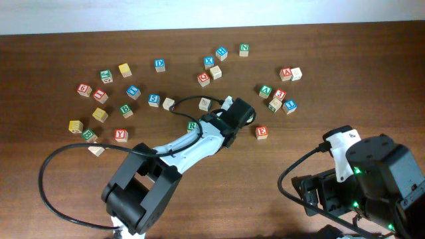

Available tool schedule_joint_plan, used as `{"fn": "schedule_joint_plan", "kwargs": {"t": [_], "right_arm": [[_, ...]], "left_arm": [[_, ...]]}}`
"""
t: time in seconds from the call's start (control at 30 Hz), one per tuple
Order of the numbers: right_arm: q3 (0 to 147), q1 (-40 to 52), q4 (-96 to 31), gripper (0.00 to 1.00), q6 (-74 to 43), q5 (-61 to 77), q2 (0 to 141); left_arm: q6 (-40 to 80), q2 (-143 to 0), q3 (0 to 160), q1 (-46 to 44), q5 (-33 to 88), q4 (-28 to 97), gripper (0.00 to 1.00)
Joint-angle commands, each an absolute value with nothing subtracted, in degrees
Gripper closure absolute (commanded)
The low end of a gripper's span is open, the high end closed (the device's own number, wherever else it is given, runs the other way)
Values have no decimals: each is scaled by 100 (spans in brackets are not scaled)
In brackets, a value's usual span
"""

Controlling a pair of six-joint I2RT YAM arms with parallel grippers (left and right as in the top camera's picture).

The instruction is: Spell out RSS

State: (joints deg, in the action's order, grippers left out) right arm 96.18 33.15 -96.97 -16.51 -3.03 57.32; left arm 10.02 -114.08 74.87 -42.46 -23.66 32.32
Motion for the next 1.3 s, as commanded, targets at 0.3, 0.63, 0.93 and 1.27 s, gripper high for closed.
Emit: {"fn": "schedule_joint_plan", "kwargs": {"t": [0.3, 0.63, 0.93, 1.27], "right_arm": [[9627, 3326, -9732, 2, -1699, -368, 5736], [9627, 3326, -9730, 2, -1699, -368, 5736], [9627, 3326, -9732, 2, -1699, -368, 5736], [9627, 3326, -9732, 2, -1699, -368, 5736]], "left_arm": [[928, -11454, 7472, -4222, -2495, 3323, 100], [930, -10853, 7496, -4248, -2488, 3304, 100], [934, -10259, 7494, -2394, -1264, 3017, 100], [1129, -11424, 8016, -2202, -228, 3328, 100]]}}
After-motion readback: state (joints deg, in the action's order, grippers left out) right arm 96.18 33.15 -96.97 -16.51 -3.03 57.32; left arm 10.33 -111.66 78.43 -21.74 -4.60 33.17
